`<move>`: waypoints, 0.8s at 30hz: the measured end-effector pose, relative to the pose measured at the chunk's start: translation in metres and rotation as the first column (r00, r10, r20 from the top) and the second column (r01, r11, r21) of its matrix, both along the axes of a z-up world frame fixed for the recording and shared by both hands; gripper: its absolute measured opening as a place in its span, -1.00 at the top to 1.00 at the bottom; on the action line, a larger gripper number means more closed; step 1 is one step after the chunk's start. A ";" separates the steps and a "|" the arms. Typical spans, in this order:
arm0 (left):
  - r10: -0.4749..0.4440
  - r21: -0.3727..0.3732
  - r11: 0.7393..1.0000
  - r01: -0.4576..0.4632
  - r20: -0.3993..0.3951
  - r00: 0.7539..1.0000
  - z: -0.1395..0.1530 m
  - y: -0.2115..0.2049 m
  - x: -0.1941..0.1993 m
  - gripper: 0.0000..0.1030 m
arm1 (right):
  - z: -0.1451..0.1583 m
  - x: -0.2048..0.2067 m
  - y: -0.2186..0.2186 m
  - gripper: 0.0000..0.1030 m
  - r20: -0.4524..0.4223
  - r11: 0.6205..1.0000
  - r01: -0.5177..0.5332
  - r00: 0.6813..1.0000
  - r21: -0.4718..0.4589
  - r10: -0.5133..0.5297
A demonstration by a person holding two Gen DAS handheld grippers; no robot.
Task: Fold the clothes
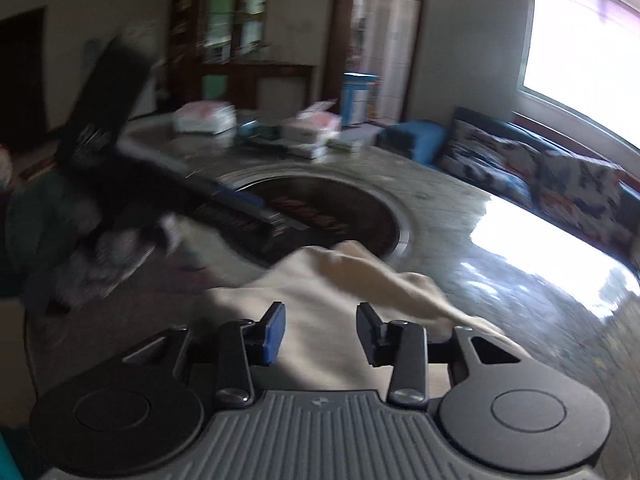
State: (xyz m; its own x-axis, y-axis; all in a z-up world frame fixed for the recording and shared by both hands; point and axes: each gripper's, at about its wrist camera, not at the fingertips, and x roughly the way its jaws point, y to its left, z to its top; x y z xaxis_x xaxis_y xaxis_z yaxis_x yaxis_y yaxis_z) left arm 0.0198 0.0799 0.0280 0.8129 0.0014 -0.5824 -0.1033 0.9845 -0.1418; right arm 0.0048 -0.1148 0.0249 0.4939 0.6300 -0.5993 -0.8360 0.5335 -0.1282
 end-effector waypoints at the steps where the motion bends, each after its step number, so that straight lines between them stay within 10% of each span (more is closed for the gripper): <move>1: 0.014 -0.017 1.000 -0.014 -0.007 1.000 0.000 0.004 -0.002 -0.37 | -0.003 -0.006 0.008 0.23 0.013 0.999 -0.028 1.000 -0.019 0.028; 14: 0.047 -0.288 0.955 -0.069 -0.084 0.995 -0.003 0.029 -0.016 -0.37 | -0.033 -0.024 0.059 0.48 0.064 0.987 -0.095 0.992 -0.133 0.104; 24: 0.055 -0.504 0.853 -0.134 -0.169 0.984 -0.016 0.030 -0.005 -0.37 | -0.006 0.000 0.026 0.70 -0.091 0.997 -0.001 0.996 0.078 0.008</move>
State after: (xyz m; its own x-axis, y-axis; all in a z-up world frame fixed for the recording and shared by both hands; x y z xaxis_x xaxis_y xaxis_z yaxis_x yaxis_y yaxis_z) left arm 0.0147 0.1103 0.0118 0.7318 -0.2564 -0.6314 -0.2500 0.7609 -0.5987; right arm 0.0048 -0.0890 0.0187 0.4369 0.6783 -0.5909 -0.8446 0.5352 -0.0101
